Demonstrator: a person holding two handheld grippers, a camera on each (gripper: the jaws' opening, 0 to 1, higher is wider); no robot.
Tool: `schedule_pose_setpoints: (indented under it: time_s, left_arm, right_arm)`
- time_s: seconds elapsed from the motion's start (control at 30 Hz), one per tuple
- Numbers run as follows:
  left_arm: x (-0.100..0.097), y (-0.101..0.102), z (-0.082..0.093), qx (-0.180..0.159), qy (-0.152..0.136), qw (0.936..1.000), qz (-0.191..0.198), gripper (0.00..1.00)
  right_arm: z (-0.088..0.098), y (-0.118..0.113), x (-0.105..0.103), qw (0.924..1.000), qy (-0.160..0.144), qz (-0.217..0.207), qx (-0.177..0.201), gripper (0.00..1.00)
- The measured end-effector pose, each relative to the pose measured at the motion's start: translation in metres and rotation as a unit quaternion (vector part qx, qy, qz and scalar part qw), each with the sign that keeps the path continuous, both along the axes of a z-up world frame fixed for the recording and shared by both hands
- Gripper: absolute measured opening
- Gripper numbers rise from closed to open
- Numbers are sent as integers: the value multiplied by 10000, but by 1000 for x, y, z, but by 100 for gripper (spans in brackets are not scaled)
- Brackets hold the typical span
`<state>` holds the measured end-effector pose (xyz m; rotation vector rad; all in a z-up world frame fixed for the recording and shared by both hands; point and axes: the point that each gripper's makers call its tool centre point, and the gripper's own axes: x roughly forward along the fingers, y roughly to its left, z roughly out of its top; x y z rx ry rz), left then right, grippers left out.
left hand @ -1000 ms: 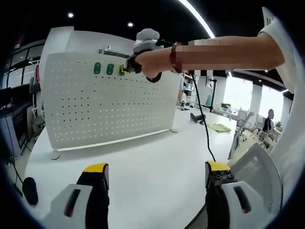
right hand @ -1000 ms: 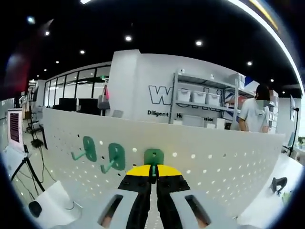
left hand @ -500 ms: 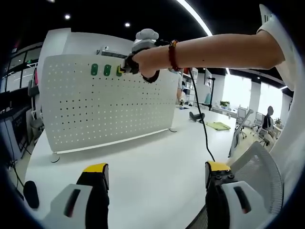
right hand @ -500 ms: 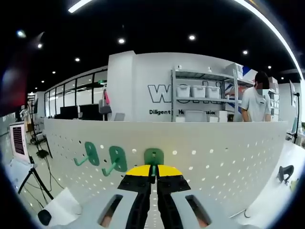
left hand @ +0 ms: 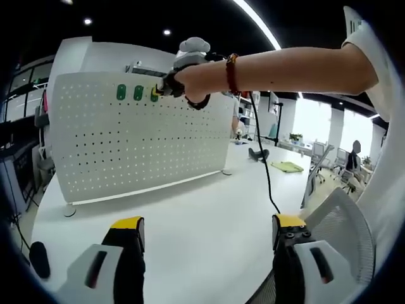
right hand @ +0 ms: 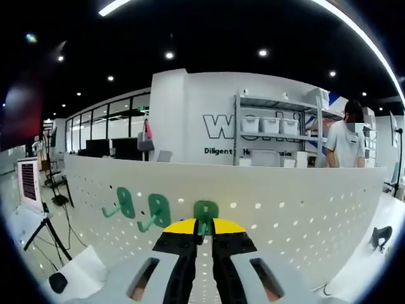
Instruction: Insert the hook assembly into the mounting plate slot until the hook locks in place.
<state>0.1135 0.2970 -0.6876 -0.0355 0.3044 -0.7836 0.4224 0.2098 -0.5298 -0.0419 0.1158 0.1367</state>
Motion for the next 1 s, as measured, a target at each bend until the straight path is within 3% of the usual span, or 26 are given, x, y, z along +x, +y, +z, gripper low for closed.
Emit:
schedule_pose_setpoints:
  time_s: [0.23, 0.57, 1.0]
  left_arm:
    - [0, -1, -1, 19, 19, 10000, -15, 85]
    - [-1, -3, -2, 59, 35, 10000, -46, 85]
    - [-1, -8, 1, 103, 16, 9999, -125, 85]
  right_arm:
    - [-10, 2, -2, 9997, 164, 143, 118, 19]
    - [-14, 7, -9, 9989, 160, 425, 125, 32]
    - [-14, 3, -19, 9986, 129, 494, 110, 31]
